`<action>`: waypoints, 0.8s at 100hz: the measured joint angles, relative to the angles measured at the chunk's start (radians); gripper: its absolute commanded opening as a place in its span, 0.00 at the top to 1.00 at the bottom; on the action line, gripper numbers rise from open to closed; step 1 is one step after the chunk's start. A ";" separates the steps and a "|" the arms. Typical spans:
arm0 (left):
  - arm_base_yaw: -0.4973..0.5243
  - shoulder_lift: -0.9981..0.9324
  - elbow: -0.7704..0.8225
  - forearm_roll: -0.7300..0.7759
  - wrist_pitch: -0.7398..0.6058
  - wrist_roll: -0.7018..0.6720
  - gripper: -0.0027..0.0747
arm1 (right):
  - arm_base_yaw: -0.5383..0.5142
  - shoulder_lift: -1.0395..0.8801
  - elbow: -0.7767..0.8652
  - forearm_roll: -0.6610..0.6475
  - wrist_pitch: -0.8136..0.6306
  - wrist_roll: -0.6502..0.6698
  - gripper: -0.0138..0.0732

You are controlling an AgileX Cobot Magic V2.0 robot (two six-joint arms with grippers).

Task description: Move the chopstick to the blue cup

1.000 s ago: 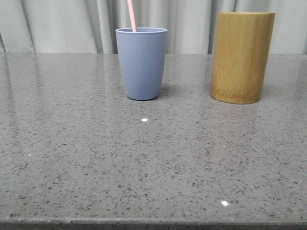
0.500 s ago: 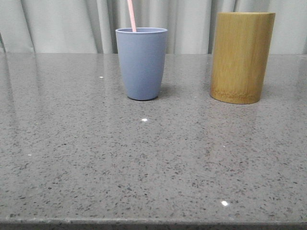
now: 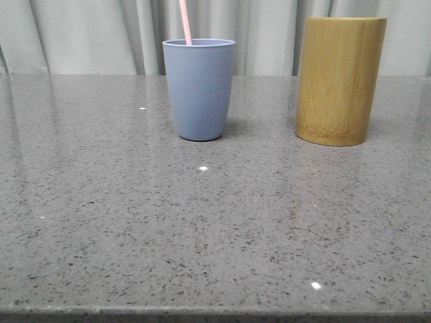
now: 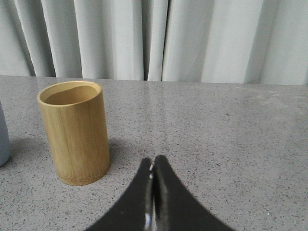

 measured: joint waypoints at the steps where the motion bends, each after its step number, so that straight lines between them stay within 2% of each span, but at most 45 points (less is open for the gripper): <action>1: 0.000 0.000 0.000 0.000 0.000 0.000 0.99 | 0.000 0.000 0.000 0.000 0.000 0.000 0.92; 20: 0.109 0.000 0.067 -0.056 -0.095 0.015 0.99 | 0.000 0.000 0.000 0.000 0.000 0.000 0.92; 43: 0.307 -0.025 0.227 -0.290 -0.333 0.262 0.99 | 0.000 0.000 0.000 0.000 0.000 0.000 0.92; 60: 0.420 -0.086 0.335 -0.318 -0.452 0.306 0.99 | 0.000 0.000 0.000 0.000 0.000 0.000 0.92; 80: 0.505 -0.176 0.440 -0.322 -0.481 0.309 0.99 | 0.000 0.000 0.000 0.000 0.000 0.000 0.92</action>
